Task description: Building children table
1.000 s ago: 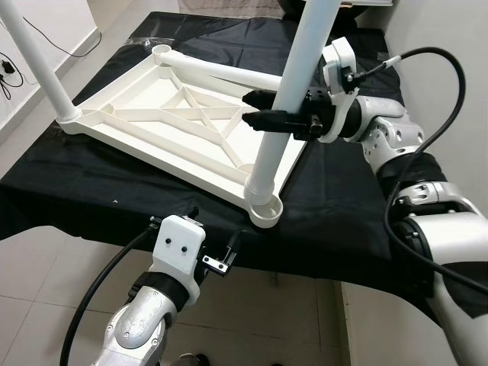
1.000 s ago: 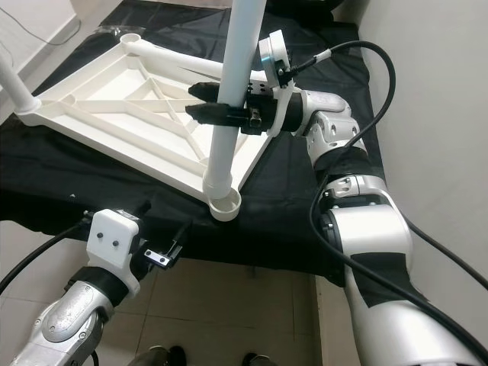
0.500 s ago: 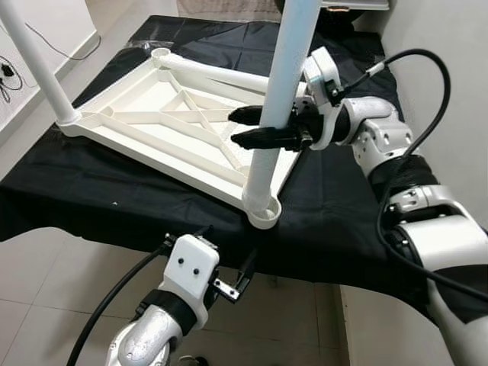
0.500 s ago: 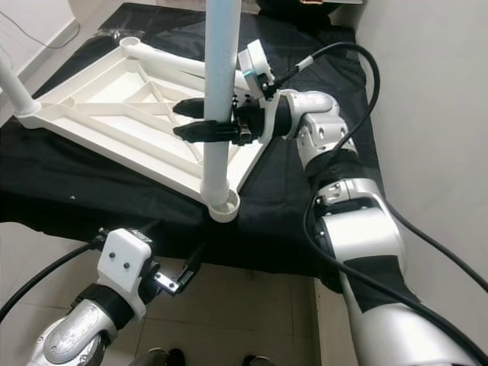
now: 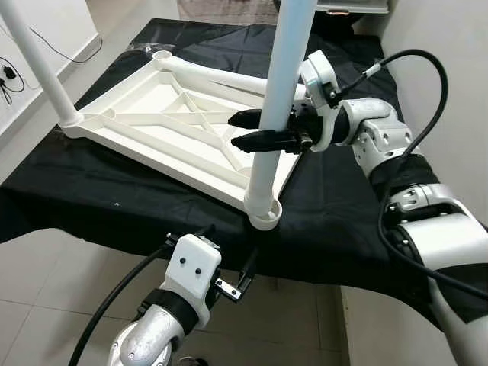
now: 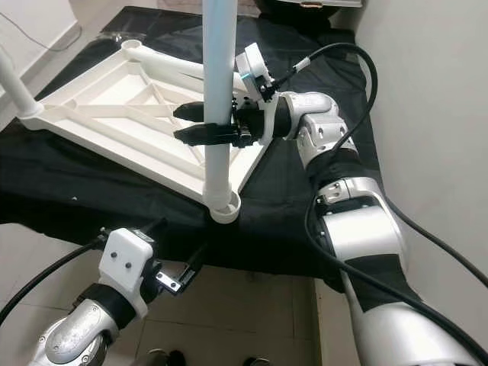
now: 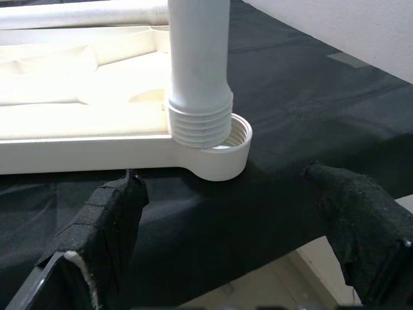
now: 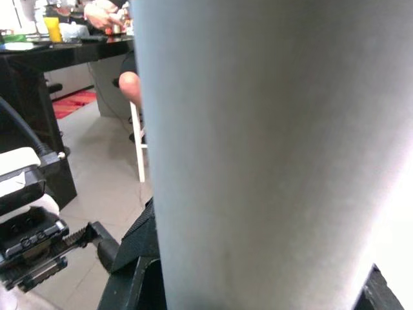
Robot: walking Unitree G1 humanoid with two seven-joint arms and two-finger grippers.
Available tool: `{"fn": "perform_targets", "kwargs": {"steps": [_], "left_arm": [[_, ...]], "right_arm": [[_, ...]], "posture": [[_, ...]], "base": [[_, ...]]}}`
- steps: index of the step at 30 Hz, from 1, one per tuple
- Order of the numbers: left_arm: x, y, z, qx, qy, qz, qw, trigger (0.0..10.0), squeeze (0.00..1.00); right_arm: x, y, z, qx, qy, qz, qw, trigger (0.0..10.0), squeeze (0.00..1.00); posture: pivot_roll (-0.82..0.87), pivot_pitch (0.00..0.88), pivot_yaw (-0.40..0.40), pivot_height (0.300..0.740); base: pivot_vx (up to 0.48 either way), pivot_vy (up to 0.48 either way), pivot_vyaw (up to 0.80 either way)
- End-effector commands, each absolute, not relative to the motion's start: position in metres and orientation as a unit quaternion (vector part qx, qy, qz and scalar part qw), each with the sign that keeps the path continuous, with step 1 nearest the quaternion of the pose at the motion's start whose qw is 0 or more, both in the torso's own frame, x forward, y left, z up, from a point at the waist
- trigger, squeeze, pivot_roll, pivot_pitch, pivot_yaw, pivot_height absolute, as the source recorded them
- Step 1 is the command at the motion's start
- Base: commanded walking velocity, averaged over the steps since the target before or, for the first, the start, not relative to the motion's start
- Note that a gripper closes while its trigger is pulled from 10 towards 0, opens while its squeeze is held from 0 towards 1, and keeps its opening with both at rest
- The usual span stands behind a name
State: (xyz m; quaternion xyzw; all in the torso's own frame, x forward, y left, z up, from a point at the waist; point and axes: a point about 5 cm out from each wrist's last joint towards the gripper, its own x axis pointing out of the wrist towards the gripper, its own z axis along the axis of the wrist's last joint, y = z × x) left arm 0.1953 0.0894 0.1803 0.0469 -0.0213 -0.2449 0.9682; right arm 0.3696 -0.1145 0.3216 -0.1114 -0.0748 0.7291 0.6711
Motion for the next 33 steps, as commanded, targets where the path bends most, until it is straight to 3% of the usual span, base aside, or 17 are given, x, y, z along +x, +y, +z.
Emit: {"fn": "perform_targets", "kwargs": {"steps": [1, 22, 33], "left_arm": [[0.192, 0.089, 0.179, 0.05, -0.018, -0.249, 0.967, 10.0, 0.0], [0.19, 0.089, 0.177, 0.051, -0.014, -0.243, 0.969, 10.0, 0.0], [0.191, 0.089, 0.177, 0.053, -0.014, -0.241, 0.969, 10.0, 0.0]], "right_arm": [[0.372, -0.122, 0.276, -0.112, 0.031, 0.727, 0.677, 10.0, 0.0], [0.37, -0.129, 0.29, -0.092, 0.01, 0.728, 0.679, 10.0, 0.0], [0.364, -0.132, 0.292, -0.074, 0.001, 0.742, 0.666, 10.0, 0.0]], "posture": [[0.17, 0.237, -0.048, 0.74], [0.16, 0.26, -0.052, 0.74], [0.16, 0.261, -0.048, 0.74]], "base": [[0.0, 0.0, 0.0], [0.0, 0.0, 0.0], [0.0, 0.0, 0.0]]}}
